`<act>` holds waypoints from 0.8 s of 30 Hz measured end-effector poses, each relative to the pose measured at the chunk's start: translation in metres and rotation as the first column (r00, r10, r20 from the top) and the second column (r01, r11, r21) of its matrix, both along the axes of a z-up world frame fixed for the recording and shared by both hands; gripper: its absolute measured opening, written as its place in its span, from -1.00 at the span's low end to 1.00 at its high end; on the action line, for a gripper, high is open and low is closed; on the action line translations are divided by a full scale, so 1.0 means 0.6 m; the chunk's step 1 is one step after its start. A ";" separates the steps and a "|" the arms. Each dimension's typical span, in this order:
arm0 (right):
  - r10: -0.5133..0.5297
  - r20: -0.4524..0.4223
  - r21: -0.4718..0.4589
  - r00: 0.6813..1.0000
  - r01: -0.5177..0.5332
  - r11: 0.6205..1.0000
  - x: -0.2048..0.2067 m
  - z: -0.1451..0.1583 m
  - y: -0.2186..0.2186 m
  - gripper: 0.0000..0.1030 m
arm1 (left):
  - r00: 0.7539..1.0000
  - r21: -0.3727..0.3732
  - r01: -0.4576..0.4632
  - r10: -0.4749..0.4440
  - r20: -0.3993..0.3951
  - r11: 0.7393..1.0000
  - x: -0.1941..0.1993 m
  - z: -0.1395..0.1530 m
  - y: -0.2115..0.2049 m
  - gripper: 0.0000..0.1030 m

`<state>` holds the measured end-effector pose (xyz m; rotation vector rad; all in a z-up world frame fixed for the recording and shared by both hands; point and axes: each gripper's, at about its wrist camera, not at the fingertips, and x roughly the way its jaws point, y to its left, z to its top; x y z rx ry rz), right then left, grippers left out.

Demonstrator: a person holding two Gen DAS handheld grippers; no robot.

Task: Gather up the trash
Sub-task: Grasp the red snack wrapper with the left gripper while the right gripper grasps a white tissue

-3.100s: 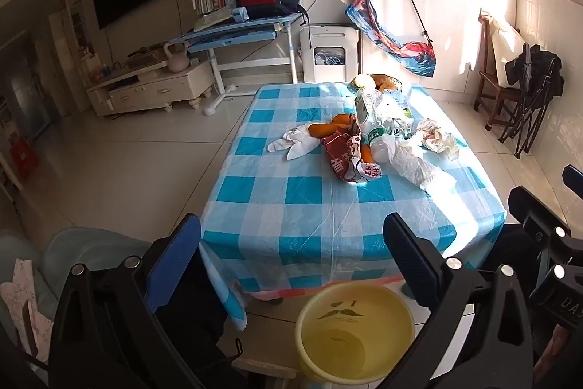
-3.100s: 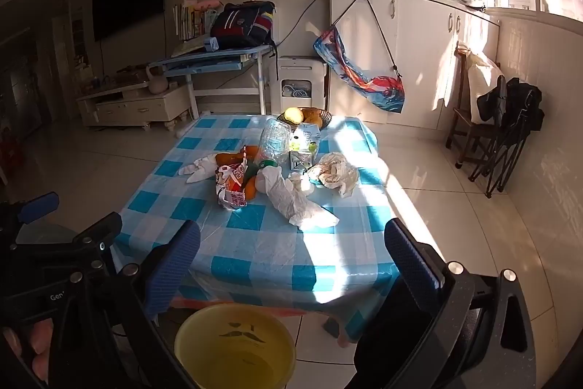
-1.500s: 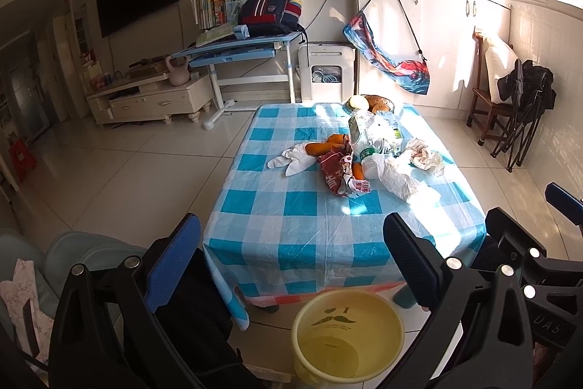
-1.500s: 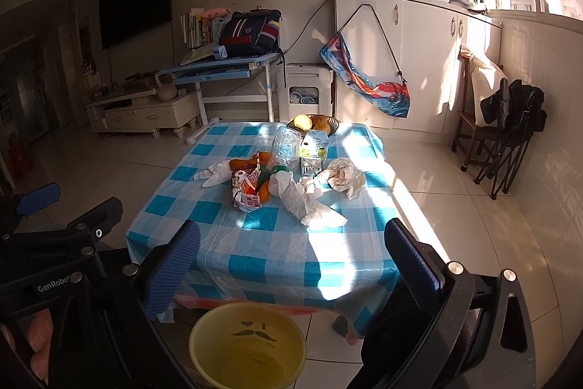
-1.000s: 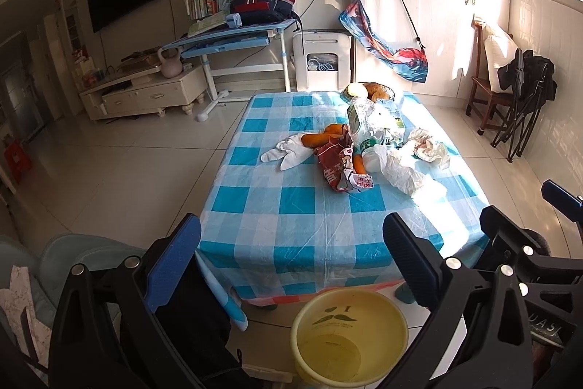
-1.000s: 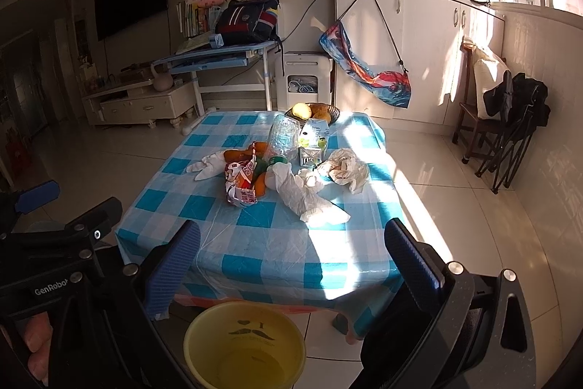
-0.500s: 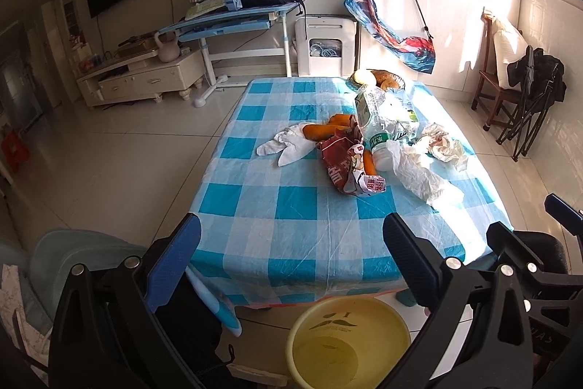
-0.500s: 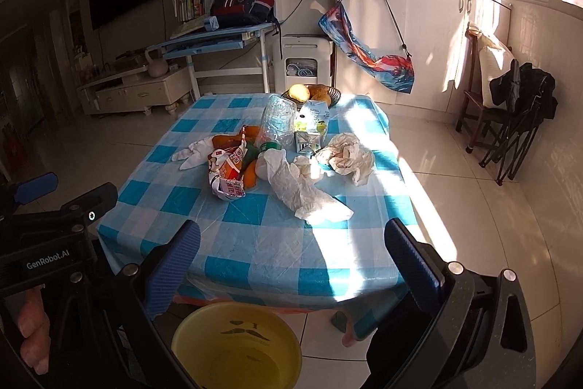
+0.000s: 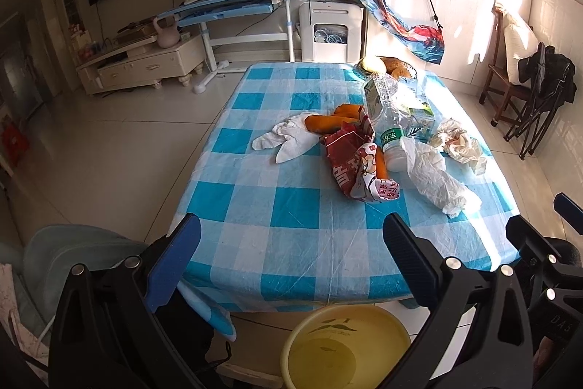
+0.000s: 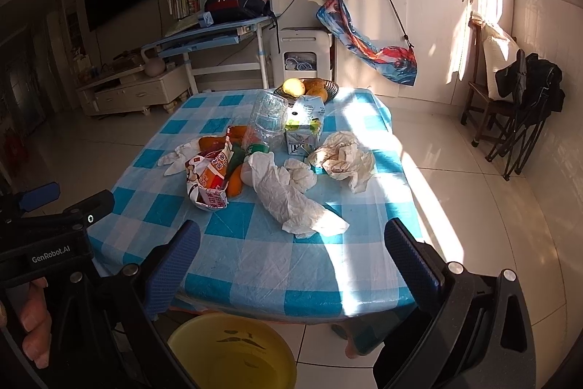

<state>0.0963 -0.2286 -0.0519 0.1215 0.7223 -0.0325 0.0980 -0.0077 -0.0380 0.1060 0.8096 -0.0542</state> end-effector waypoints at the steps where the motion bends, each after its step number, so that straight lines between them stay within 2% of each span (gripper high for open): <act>1: 0.004 -0.002 0.001 1.000 -0.004 1.000 0.004 -0.003 0.000 0.89 | 1.000 -0.002 0.000 0.000 -0.007 1.000 0.005 -0.004 -0.001 0.88; 14: 0.069 -0.067 -0.058 0.995 -0.073 0.996 0.087 -0.069 -0.004 0.89 | 0.999 -0.029 0.016 -0.018 -0.048 0.999 0.090 -0.051 -0.033 0.88; 24: 0.101 -0.098 -0.041 0.990 -0.106 0.994 0.144 -0.113 -0.015 0.85 | 0.995 -0.035 0.048 -0.051 -0.085 0.998 0.169 -0.096 -0.073 0.87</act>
